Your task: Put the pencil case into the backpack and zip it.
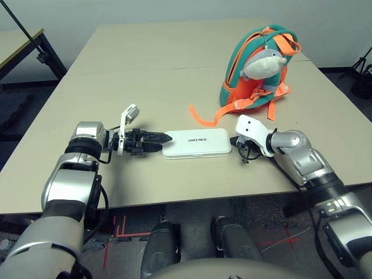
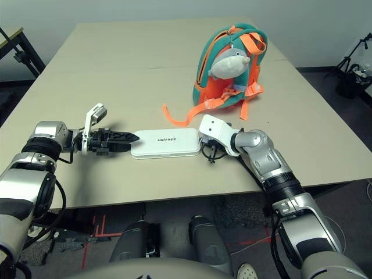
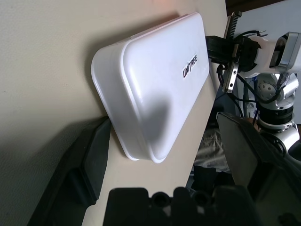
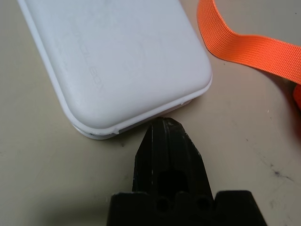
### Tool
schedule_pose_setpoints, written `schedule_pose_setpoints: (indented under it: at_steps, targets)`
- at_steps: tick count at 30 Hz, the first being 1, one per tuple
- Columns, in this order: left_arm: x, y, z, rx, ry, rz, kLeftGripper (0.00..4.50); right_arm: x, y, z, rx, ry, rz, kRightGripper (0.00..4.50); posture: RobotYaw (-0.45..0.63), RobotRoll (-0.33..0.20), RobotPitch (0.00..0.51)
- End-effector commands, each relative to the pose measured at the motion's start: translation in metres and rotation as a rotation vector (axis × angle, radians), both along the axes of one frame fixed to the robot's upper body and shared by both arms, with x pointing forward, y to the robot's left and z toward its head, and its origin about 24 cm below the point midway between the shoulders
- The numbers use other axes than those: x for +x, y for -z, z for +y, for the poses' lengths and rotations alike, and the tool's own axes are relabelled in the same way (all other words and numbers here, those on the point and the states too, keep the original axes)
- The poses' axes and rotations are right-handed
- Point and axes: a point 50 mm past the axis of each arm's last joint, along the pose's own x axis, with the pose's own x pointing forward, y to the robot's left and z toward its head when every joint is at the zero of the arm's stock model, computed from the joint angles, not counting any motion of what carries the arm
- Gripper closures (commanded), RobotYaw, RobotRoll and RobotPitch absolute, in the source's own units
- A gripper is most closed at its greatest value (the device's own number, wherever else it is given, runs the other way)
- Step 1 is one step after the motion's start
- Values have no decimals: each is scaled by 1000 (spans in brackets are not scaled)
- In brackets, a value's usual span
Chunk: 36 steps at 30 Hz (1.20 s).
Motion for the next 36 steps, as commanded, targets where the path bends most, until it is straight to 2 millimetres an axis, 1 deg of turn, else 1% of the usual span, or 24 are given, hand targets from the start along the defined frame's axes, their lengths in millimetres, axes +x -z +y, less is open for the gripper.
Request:
schedule_pose_setpoints:
  at_steps: [1,15,27,36]
  targets:
    - [-4,13,-8,45,26,43,0,-10,5,27,38,-122,25,4465,-170,0,72]
    - [-10,25,-7,94,36,90,0,-12,5,31,41,-145,15,4465,-180,0,75]
    - [-11,28,-7,111,43,107,0,-13,4,38,40,-178,10,4465,-179,0,72]
    - [-12,22,9,147,12,101,0,-3,1,20,2,-132,-11,4465,-172,0,71]
